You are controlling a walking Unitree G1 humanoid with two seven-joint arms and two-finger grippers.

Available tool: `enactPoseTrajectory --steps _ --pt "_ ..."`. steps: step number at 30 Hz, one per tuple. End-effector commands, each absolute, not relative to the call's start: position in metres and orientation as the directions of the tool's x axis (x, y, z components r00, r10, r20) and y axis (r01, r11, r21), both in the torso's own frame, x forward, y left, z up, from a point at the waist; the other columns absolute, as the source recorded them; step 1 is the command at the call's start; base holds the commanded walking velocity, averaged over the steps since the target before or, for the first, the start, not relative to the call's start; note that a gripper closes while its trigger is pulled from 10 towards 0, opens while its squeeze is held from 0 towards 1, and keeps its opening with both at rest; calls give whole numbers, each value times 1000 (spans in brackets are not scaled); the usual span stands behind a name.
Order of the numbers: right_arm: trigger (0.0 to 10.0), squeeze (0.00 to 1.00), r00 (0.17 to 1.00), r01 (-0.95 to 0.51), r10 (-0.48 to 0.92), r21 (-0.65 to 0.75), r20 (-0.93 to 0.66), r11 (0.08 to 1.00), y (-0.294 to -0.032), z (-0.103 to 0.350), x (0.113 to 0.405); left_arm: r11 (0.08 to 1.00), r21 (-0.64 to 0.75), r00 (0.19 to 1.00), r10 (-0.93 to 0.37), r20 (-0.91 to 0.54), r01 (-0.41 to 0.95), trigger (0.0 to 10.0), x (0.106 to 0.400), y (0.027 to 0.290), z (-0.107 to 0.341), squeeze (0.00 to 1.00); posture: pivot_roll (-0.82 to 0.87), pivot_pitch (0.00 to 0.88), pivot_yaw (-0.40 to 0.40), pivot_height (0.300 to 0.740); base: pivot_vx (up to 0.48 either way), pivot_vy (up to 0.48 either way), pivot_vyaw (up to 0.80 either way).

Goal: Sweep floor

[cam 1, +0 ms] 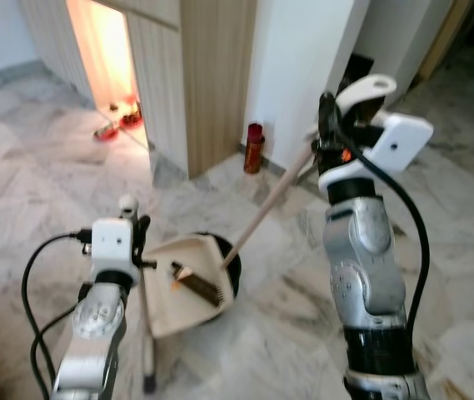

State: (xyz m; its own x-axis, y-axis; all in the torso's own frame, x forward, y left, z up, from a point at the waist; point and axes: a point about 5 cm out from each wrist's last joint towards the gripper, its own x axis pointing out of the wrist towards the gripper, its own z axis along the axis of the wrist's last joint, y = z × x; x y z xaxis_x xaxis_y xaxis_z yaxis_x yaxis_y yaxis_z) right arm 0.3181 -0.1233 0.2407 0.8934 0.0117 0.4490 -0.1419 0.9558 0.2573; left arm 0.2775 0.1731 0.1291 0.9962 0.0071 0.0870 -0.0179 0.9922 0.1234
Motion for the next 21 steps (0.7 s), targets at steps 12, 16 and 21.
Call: enactPoseTrajectory --steps 12,16,21 --pt "10000 0 857 -173 16 258 514 951 -119 259 315 992 127 990 -2 140 -16 10000 277 174 140 0 115 0 -50 740 303 0 103" --pt "10000 0 855 -173 18 253 519 952 -120 260 315 992 123 990 -2 138 -15 10000 277 173 139 0 111 0 -50 740 304 0 0" --pt "10000 0 854 -175 18 253 520 951 -119 261 315 992 125 991 3 137 -20 10000 276 175 139 0 112 0 -53 740 304 0 0"
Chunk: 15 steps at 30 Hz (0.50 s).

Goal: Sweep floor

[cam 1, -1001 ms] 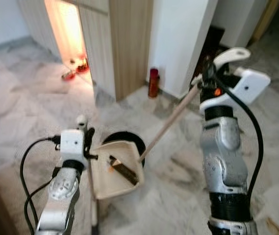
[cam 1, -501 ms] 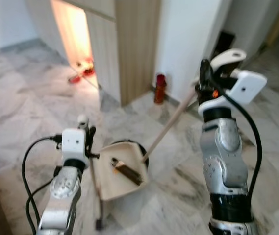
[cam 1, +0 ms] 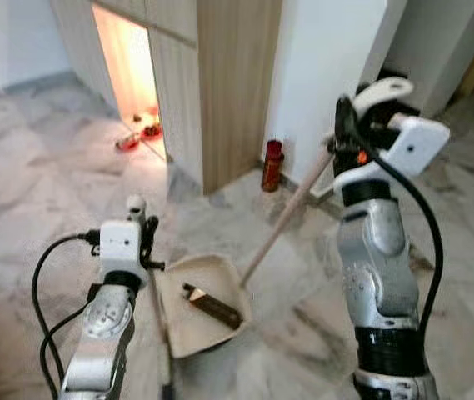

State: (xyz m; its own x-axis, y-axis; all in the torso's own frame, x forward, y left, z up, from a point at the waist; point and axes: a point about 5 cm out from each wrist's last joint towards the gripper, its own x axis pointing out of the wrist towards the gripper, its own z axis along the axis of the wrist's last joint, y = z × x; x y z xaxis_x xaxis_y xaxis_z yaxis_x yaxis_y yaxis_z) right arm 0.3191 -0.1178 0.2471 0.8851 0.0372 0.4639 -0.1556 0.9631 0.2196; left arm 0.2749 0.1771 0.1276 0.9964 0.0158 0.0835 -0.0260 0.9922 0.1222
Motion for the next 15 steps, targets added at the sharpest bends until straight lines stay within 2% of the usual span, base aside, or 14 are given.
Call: enactPoseTrajectory --steps 1,15 --pt "10000 0 854 -176 19 254 520 951 -119 261 315 992 125 991 4 137 -22 10000 277 175 139 0 113 0 -56 740 300 0 0" --pt "10000 0 853 -180 20 257 521 949 -119 262 315 990 135 992 26 125 -43 10000 275 182 136 0 104 0 -53 740 297 0 0"
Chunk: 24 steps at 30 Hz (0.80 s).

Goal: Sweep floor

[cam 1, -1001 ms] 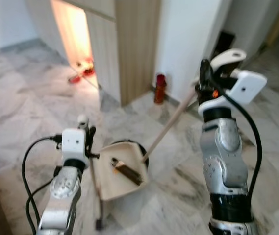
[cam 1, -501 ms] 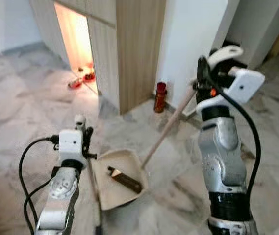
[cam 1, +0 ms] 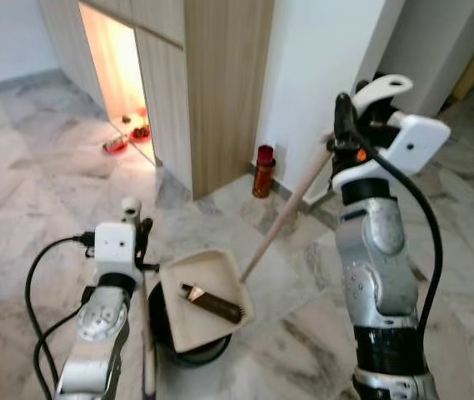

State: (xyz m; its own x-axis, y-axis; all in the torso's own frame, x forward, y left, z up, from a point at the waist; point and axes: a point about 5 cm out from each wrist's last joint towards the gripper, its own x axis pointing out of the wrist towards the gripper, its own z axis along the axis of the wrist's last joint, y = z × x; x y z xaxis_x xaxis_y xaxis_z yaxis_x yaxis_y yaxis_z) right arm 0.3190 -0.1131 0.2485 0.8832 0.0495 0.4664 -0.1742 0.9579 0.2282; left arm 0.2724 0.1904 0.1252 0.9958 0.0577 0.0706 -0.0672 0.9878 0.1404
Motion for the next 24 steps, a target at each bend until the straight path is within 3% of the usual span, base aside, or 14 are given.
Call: enactPoseTrajectory --steps 1,13,24 --pt "10000 0 853 -181 20 259 522 949 -119 262 315 989 142 993 28 119 -44 10000 274 184 135 0 102 0 -51 740 266 0 0" --pt "10000 0 820 -220 51 231 570 948 -113 271 314 989 142 993 25 113 -41 10000 271 183 131 0 101 0 -52 740 0 0 0" --pt "10000 0 782 -286 112 193 614 939 -91 279 312 992 121 991 16 135 -33 10000 272 177 133 0 108 0 -68 740 0 0 0"
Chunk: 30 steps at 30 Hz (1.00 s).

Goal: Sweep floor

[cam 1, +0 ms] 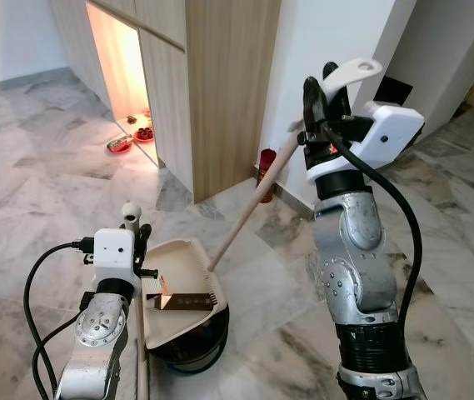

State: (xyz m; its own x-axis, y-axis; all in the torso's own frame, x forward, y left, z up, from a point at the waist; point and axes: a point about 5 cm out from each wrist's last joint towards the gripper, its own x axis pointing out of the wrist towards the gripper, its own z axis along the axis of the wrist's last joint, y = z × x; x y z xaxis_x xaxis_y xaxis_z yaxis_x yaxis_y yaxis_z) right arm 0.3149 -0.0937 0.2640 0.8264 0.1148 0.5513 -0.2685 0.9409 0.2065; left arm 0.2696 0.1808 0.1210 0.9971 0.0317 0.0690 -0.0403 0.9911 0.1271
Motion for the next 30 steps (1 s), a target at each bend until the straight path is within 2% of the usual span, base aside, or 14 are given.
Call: enactPoseTrajectory --steps 1,11,24,30 --pt "10000 0 768 -295 129 167 627 941 -88 281 311 992 121 991 16 133 -33 10000 271 177 133 0 106 0 -68 740 0 0 0" --pt "10000 0 665 -382 236 51 709 923 -60 293 301 992 117 992 25 126 -40 10000 268 176 130 0 114 0 -84 740 0 0 0" --pt "10000 0 547 -361 331 -140 769 922 -37 294 283 992 118 991 29 127 -44 10000 268 177 130 0 121 0 -92 740 0 0 0" --pt "10000 0 544 -338 299 -122 784 933 -38 295 283 992 118 992 25 127 -40 10000 268 176 130 0 119 0 -94 740 0 0 0"
